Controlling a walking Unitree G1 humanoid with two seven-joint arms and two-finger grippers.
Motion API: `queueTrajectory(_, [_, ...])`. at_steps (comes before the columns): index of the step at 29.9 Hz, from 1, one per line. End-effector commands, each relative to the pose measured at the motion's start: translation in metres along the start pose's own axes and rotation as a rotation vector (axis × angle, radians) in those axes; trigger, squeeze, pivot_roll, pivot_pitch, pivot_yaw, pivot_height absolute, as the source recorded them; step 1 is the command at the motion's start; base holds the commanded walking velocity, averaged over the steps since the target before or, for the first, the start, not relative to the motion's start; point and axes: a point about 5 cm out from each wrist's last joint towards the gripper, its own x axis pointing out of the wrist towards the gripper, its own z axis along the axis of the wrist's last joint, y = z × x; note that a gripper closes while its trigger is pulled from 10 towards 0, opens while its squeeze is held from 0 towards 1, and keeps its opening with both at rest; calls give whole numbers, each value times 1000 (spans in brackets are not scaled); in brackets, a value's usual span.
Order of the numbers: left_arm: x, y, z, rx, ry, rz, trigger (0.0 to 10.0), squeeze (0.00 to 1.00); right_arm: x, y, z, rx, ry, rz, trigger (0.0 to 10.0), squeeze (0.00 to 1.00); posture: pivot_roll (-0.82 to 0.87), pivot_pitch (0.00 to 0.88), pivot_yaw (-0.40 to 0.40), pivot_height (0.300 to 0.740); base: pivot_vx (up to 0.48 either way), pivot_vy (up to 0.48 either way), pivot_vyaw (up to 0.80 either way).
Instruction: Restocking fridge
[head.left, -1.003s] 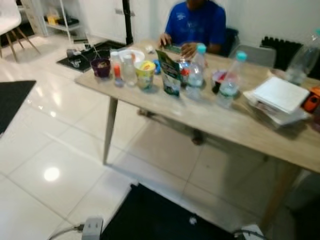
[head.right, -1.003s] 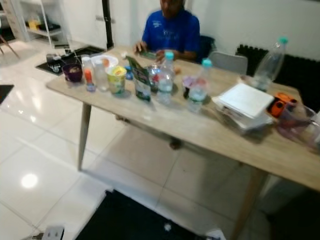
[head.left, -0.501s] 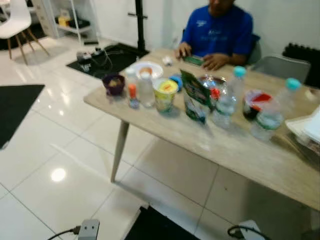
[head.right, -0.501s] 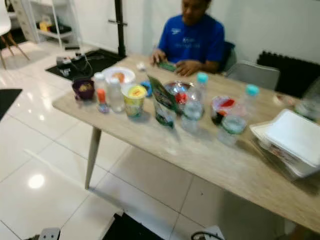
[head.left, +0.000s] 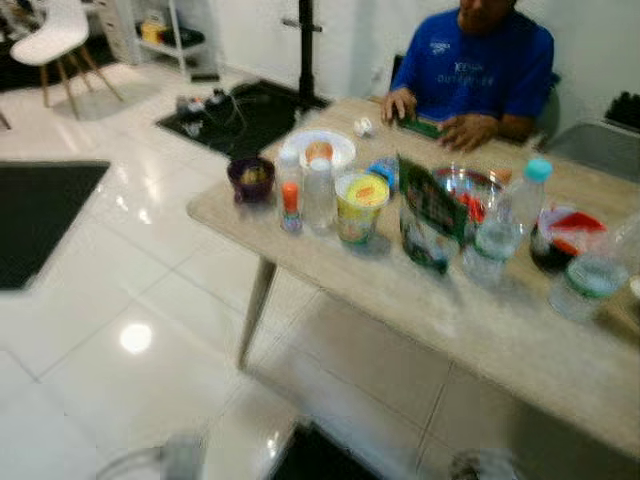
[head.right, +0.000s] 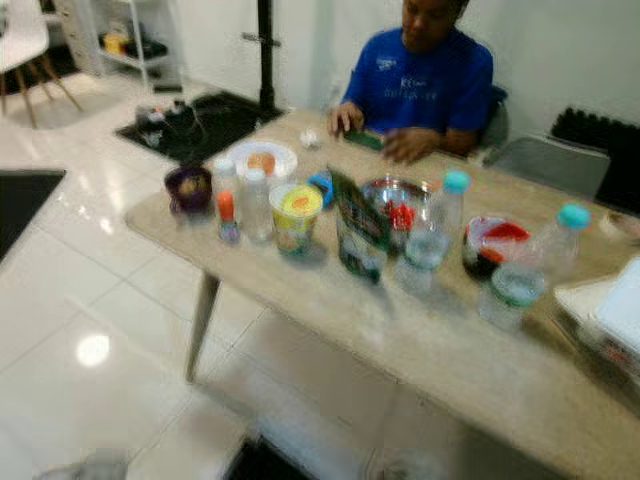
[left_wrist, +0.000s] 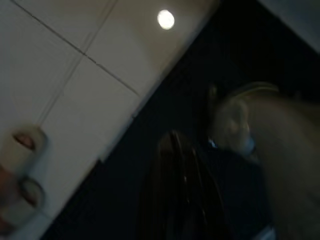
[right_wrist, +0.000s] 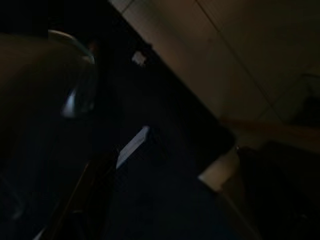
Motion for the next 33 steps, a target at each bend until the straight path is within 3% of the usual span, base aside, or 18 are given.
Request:
queueTrajectory(1, [0,1,2,1,-7,6,10000,0,0,2,-4,-12,8,5,10000,0,-41,0,-30,740,0,0,0])
queueTrajectory(8, [0,7,5,5,-8,14,10000,0,-1,-7,-9,-14,18,-3,10000,0,-40,0,-31,740,0,0,0])
queueTrajectory(21, [-4,20,-1,-3,1,35,10000,0,0,-6,0,-1,5,17,10000,0,-39,0,-29,740,0,0,-787])
queueTrajectory(33, [-3,15,-2,0,4,27,10000,0,0,2,7,-1,-5,29,10000,0,-39,0,-30,740,0,0,-788])
